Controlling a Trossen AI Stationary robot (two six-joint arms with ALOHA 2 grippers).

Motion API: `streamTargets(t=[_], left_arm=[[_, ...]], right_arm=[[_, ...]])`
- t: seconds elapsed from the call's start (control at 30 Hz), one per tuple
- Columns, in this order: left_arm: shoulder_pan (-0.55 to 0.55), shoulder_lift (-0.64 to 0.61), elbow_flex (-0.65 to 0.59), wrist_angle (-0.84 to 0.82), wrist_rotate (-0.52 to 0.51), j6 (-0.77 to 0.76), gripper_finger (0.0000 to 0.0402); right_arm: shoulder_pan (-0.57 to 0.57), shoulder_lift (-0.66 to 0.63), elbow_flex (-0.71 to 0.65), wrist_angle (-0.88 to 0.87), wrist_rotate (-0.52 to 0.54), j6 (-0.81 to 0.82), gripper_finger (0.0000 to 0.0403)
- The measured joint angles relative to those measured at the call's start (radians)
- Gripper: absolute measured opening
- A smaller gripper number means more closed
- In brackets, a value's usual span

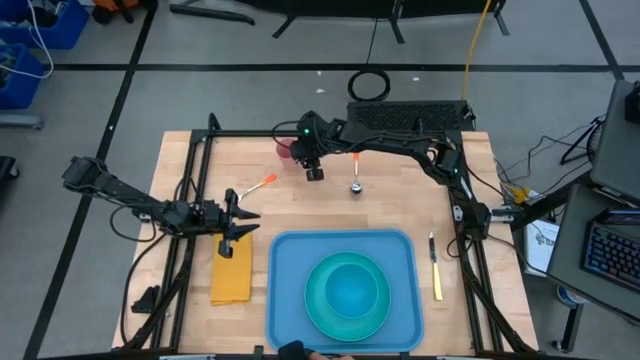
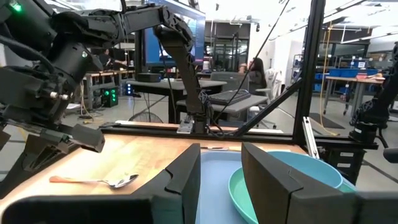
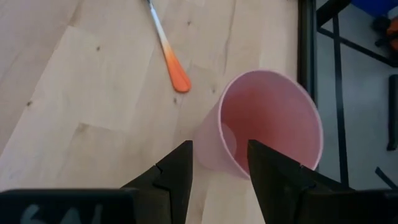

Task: Set up tray
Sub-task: Put the pink cup on the blue serving tray to the top right of the light blue plate

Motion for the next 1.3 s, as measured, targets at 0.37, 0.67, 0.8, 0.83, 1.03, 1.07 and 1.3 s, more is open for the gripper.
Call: streamTargets(t=[0.37, 0.67, 0.8, 0.83, 1.03, 1.07, 1.3], left_arm=[[0.0, 0.0, 0.0, -0.004, 0.001, 0.0, 0.012], [0.0, 0.0, 0.0, -0.004, 0.001, 0.0, 0.012], [0.0, 0.0, 0.0, -0.004, 0.001, 0.0, 0.012], [0.0, 0.0, 0.0, -0.004, 0.001, 0.0, 0.012], [0.0, 0.0, 0.0, -0.004, 0.001, 0.0, 0.012], [0.0, 0.0, 0.0, -0.004, 0.001, 0.0, 0.012], [0.0, 0.0, 0.0, -0.004, 0.001, 0.0, 0.012]], right_arm=[[0.0, 0.0, -0.001, 0.011, -0.026, 0.015, 0.0141], [0.0, 0.0, -0.001, 0.008, -0.027, 0.024, 0.0141], [-0.004, 0.0, -0.001, 0.008, -0.049, 0.041, 0.0141], [-0.005, 0.0, -0.001, 0.007, -0.054, 0.045, 0.0141], [-0.007, 0.0, -0.001, 0.008, -0.053, 0.063, 0.0141], [-0.008, 0.0, -0.001, 0.008, -0.053, 0.066, 0.0141], [-0.018, 0.0, -0.001, 0.001, -0.054, 0.069, 0.0141]])
